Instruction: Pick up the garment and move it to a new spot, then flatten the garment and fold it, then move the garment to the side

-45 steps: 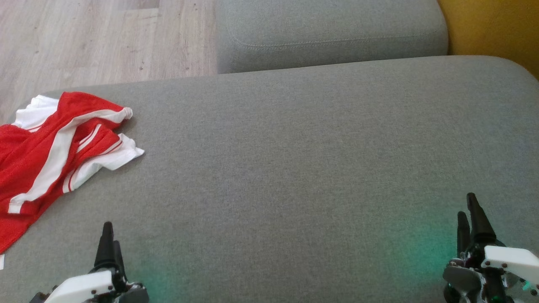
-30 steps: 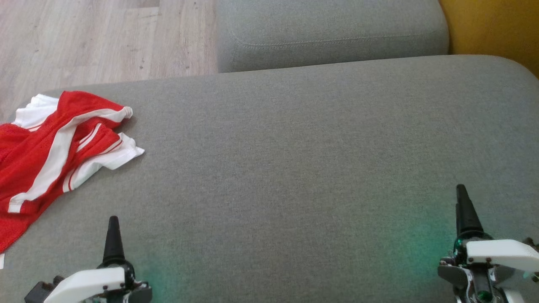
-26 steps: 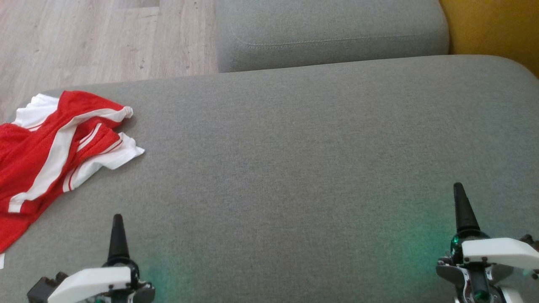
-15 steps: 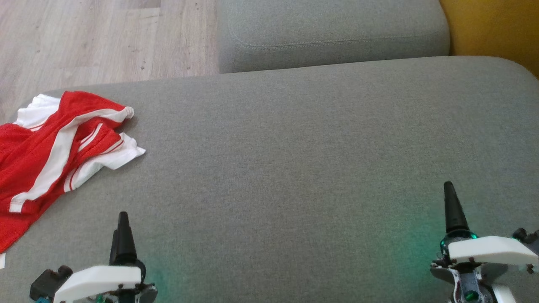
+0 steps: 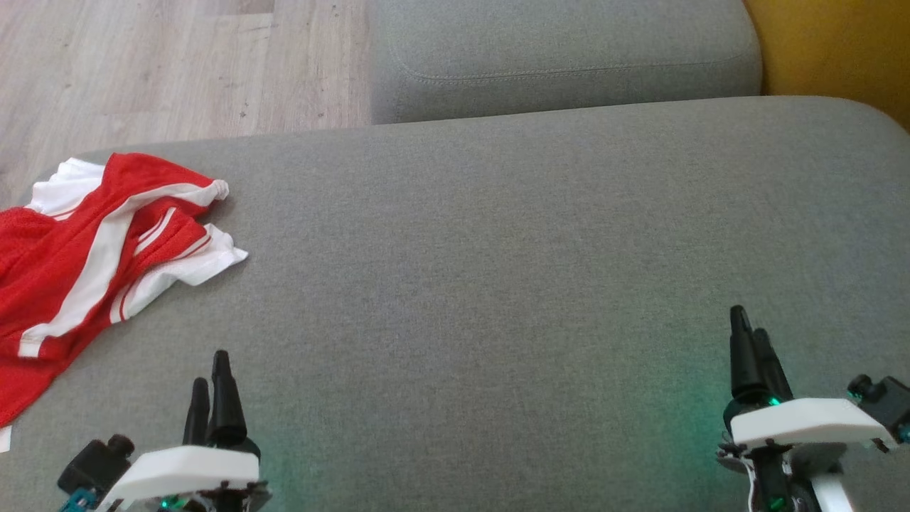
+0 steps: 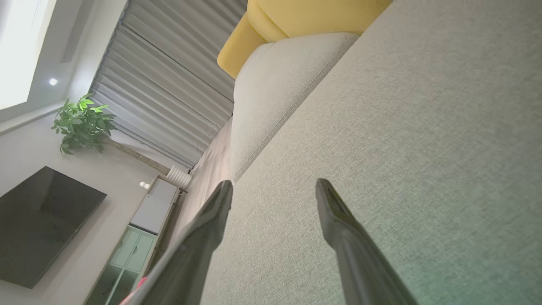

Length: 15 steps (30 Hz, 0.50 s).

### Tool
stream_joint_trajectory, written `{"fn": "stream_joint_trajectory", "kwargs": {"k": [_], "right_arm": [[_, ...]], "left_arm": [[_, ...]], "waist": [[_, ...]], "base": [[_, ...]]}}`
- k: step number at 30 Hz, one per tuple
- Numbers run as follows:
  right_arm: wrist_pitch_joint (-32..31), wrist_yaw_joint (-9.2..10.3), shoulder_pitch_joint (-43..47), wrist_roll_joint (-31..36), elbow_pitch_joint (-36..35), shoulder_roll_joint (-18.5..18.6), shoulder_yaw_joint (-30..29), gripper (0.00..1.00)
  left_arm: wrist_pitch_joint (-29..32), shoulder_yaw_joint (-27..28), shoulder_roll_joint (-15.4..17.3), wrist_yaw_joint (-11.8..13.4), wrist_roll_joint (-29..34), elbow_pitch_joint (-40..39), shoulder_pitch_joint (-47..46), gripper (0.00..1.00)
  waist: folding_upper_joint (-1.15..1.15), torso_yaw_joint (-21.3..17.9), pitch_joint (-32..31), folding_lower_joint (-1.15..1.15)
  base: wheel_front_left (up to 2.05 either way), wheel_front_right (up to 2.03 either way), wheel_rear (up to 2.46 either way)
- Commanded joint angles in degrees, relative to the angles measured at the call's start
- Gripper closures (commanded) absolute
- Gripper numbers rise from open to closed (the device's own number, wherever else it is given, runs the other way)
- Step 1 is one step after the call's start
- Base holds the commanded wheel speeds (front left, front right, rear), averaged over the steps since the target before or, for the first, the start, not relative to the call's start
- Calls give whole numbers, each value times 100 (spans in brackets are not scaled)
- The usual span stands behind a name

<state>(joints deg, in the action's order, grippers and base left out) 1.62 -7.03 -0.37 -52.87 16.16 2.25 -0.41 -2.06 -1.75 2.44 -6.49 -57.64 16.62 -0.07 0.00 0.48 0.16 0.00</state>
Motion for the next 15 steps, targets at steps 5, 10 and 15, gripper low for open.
{"fn": "stream_joint_trajectory", "kwargs": {"k": [5, 10, 15], "right_arm": [[186, -21, -156, 563, -270, 35, 144, 0], [287, -23, -145, 1032, -323, 37, 224, 0], [372, -25, -141, 1423, -352, 39, 291, 0]], "left_arm": [[-148, 31, 90, -17, 522, -228, -126, 0], [-249, 0, 92, -19, 958, -262, -112, 0], [-333, -19, 94, -17, 1329, -291, -95, 0]], "waist": [[0, 8, -1, 0], [0, 19, 1, 0], [0, 26, 0, 0]], "base": [[0, 0, 0], [0, 0, 0], [0, 0, 0]]}}
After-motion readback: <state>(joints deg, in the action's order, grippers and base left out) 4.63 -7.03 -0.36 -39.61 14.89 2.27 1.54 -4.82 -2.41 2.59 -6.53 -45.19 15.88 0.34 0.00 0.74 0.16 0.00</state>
